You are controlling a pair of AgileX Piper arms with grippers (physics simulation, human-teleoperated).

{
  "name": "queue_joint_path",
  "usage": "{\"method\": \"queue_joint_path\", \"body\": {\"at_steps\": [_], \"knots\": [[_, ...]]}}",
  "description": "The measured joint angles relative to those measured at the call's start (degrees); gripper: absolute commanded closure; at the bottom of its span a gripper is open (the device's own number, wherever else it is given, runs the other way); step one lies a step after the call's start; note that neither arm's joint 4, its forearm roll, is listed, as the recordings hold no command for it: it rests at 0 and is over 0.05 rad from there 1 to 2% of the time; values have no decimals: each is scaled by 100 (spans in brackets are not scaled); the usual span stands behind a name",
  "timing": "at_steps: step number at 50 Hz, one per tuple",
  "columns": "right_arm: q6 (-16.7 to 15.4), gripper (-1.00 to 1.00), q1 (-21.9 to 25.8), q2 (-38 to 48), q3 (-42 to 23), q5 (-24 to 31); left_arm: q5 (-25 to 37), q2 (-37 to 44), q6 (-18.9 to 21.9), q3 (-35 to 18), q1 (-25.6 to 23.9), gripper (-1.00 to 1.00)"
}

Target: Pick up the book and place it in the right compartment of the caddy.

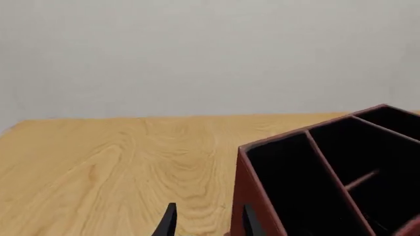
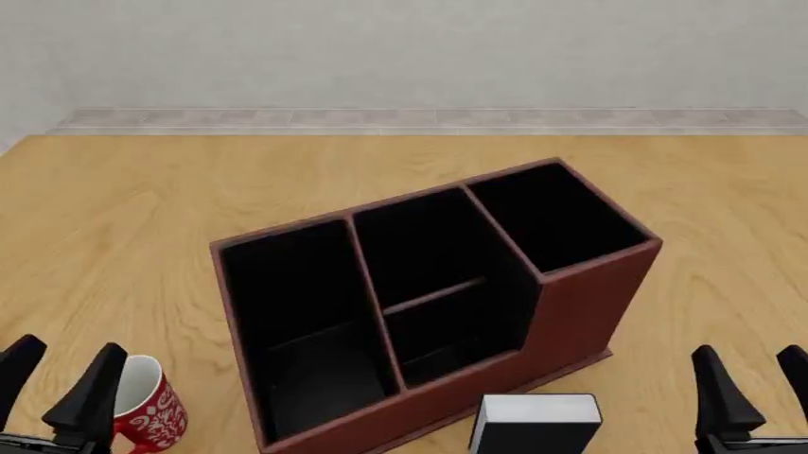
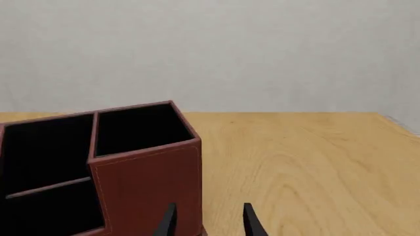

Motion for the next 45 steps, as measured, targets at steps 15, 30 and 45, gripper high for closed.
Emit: {"method": "queue_joint_path", "body": {"at_steps": [15, 30, 45], "knots": [[0, -100, 0, 1, -2, 1, 491, -1, 42, -505, -1009, -100], [0, -100, 1, 2, -3, 1, 844, 1, 110, -873, -1640, -100], [0, -100, 1, 2, -3, 2, 685, 456, 172, -1126, -2593, -100]]}}
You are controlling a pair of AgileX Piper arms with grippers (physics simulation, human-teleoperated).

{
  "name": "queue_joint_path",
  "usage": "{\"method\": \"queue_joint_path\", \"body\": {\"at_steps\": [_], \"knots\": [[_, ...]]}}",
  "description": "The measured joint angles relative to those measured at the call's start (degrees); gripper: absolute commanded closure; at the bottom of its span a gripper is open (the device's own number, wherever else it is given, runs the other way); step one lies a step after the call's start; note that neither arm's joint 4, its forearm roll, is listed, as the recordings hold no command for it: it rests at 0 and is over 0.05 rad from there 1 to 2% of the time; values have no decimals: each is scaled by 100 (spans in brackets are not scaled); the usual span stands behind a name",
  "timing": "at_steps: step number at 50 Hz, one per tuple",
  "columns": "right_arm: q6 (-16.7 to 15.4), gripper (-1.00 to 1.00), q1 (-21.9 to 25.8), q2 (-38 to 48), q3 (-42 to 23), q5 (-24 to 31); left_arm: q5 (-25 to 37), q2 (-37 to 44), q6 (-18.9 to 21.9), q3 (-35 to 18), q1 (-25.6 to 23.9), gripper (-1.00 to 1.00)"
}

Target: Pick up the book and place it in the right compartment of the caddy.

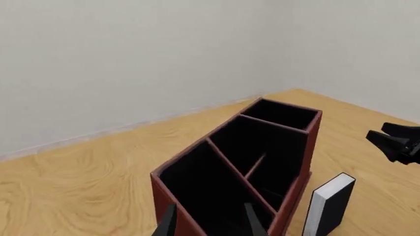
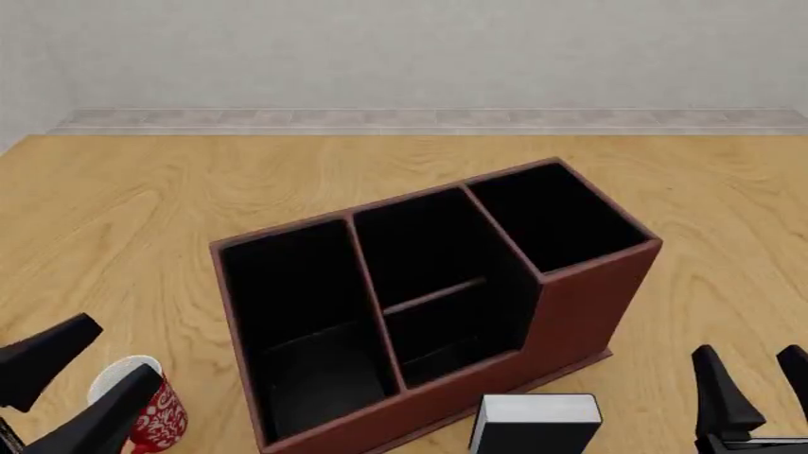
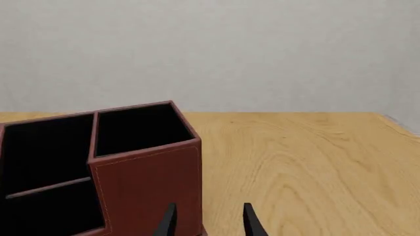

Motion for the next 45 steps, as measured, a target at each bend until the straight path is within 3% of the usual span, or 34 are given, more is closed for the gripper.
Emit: {"method": "queue_joint_path", "body": {"at_steps": [21, 45], "knots": [[0, -100, 0, 0, 0, 0, -907, 1116, 8, 6, -898, -100], [0, -100, 0, 0, 0, 0, -2553, 3265, 96, -53, -1750, -100]]}}
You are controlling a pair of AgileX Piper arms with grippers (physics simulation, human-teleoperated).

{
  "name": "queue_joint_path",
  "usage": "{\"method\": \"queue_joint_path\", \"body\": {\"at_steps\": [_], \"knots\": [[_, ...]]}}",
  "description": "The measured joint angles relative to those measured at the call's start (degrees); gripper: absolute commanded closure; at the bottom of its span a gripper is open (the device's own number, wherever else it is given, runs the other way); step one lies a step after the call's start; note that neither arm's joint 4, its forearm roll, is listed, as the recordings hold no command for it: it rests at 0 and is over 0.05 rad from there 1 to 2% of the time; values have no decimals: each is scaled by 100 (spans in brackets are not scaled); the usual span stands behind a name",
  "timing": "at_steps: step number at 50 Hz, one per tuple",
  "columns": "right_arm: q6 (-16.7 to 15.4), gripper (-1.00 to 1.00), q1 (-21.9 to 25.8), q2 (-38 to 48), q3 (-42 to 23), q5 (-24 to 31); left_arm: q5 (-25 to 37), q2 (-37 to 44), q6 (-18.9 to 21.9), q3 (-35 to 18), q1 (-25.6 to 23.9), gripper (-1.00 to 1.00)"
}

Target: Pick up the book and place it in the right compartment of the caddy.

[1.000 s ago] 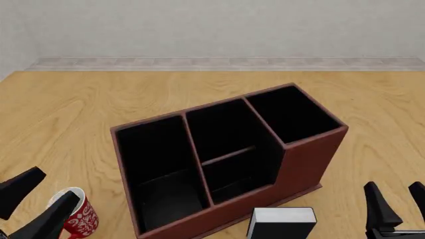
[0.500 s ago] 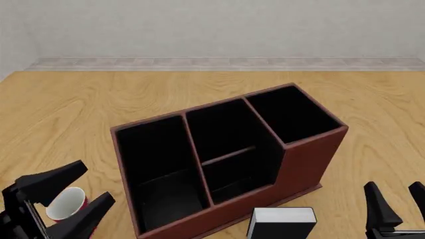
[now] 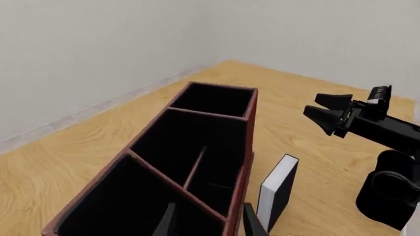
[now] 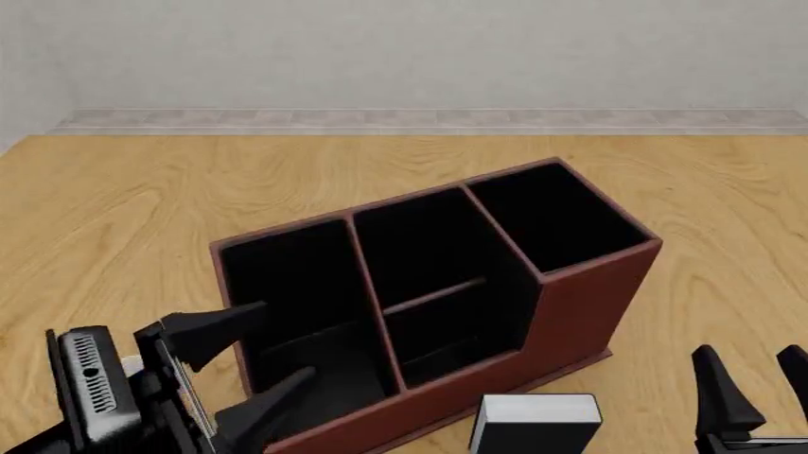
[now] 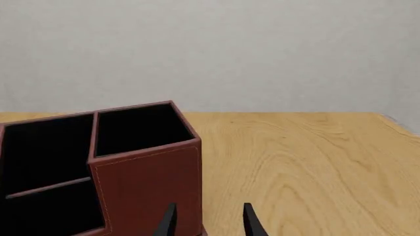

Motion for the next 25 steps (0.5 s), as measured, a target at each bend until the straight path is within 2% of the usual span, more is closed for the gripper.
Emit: {"method": "queue_joint_path", "body": {"at_steps": [25], "knots": [[0, -100, 0, 0, 0, 0, -961, 1388, -50, -213, -775, -100]]}}
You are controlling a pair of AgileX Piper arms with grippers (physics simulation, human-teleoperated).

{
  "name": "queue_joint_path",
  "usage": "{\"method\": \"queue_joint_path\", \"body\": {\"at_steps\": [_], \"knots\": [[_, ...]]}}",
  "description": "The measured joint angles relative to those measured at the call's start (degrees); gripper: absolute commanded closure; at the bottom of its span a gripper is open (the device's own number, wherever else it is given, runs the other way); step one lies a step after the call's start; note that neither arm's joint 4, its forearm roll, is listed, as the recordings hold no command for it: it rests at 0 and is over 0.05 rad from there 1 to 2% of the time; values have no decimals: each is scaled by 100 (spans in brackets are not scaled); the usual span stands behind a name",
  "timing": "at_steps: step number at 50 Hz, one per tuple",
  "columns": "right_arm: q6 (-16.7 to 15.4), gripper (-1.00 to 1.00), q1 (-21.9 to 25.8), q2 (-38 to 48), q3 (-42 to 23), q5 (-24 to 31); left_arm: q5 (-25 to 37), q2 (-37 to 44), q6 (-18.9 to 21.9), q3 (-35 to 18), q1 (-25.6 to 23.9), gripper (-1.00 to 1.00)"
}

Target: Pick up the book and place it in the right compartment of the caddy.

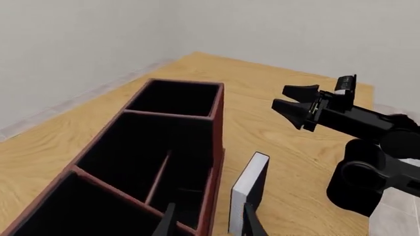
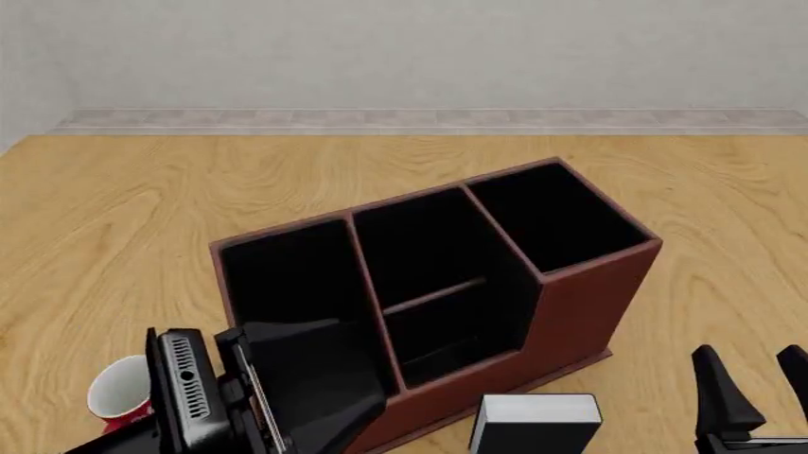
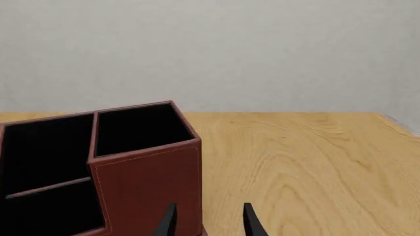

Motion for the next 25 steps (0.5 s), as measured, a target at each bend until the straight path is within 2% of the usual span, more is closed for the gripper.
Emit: {"method": "queue_joint_path", "body": {"at_steps": [25], "knots": [[0, -100, 0, 0, 0, 0, -642, 938, -140, -127, -212, -100]]}}
